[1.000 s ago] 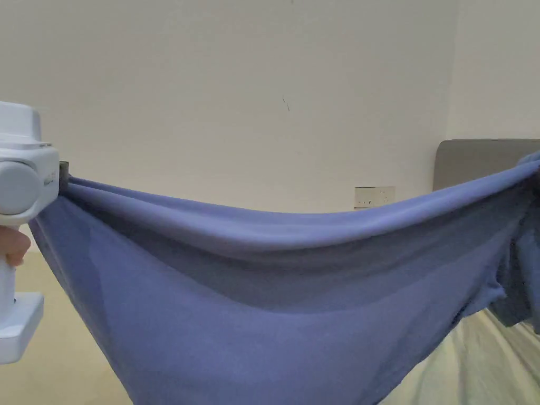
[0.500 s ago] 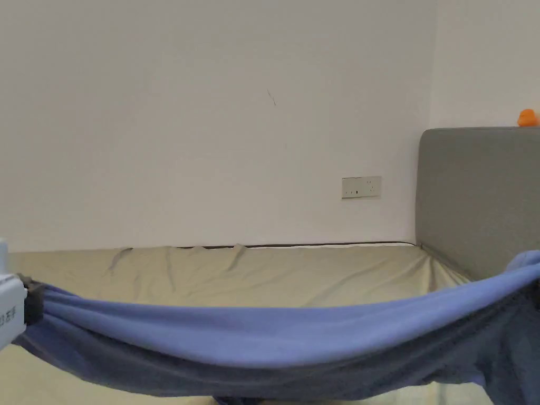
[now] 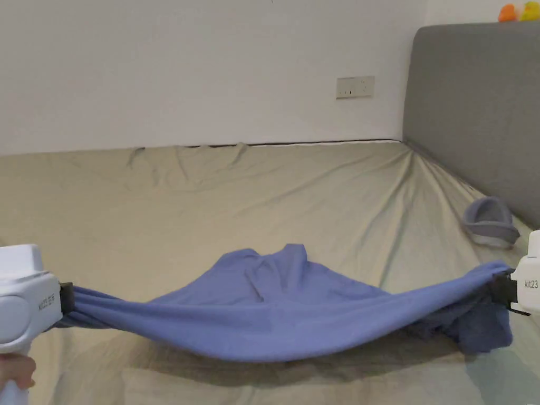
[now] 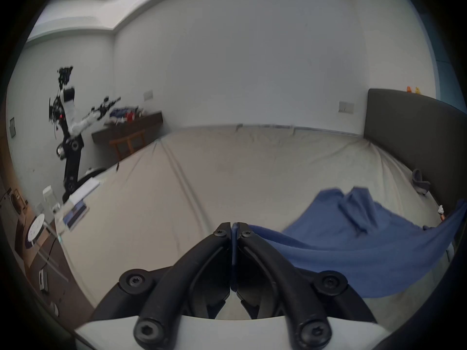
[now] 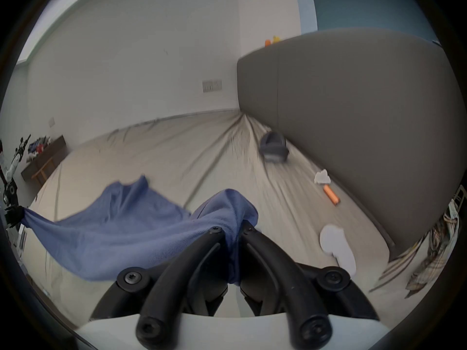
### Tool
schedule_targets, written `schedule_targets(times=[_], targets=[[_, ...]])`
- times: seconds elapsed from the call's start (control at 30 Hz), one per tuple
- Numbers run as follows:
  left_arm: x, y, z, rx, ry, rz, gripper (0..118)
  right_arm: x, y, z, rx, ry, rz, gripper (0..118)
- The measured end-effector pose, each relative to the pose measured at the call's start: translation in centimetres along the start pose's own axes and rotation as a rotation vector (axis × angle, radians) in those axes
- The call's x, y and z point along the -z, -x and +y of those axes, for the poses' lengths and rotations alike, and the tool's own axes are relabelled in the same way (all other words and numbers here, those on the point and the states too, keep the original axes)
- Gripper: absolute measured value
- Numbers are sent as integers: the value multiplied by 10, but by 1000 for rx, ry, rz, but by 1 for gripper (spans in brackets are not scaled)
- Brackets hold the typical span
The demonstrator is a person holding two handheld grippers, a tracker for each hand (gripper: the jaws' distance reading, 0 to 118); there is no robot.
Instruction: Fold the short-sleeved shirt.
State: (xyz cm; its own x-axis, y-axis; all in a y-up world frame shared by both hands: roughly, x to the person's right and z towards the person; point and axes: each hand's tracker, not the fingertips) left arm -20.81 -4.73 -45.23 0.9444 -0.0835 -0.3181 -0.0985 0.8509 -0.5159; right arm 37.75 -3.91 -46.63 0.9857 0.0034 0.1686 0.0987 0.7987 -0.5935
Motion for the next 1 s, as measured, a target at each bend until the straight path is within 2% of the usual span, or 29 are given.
schedule_targets(times=[0.07,0.13,0.23,0.27,0.3,0.33,0.37,0.4,0.43,0.5,0.6,0.63,0.7,0.73,0.77,0.8,0.83,0.87,0.93,1.0], targets=[[-9,-2,-15,22,65,19,0,-4,1,-14,-22,73,-13,6],[-11,-1,-26,102,125,17,0,-14,6,-32,-60,115,9,6],[-19,2,-42,65,135,1,1,-17,8,-52,-62,141,3,6],[-19,3,-45,47,163,-10,13,-17,9,-56,-50,172,3,8],[-19,3,-46,53,207,-15,38,-16,10,-60,-50,204,21,17],[-18,4,-47,68,246,-29,82,-16,11,-62,-64,223,46,49],[-15,4,-48,101,307,-52,108,-18,13,-65,-78,225,30,81],[-16,5,-48,120,355,-61,117,-21,16,-66,-106,221,25,104],[-22,6,-49,129,354,-66,112,-25,18,-66,-137,204,24,115],[-32,11,-42,142,282,-73,107,-39,21,-60,-185,125,22,114],[-52,14,-27,111,180,-36,100,-56,32,-42,-196,38,16,114],[-60,15,-22,86,125,-41,81,-62,35,-37,-194,-1,27,111],[-83,18,-13,30,-1,-60,64,-79,48,-28,-194,-141,75,101],[-88,18,-16,-9,-58,-54,64,-86,54,-25,-206,-194,110,101],[-93,17,-16,-35,-100,-35,26,-90,61,-21,-209,-246,147,78],[-98,13,-11,-37,-138,-17,0,-91,68,-20,-193,-271,174,40],[-99,9,-4,32,-89,-19,0,-89,76,-23,-142,-258,231,0],[-96,7,-4,81,-86,-3,0,-95,84,-16,-183,-407,186,0],[-98,3,-11,37,-180,33,0,-83,96,-17,-135,-330,282,0],[-95,6,-22,20,-167,-10,0,-74,108,-15,-149,-292,328,0]])
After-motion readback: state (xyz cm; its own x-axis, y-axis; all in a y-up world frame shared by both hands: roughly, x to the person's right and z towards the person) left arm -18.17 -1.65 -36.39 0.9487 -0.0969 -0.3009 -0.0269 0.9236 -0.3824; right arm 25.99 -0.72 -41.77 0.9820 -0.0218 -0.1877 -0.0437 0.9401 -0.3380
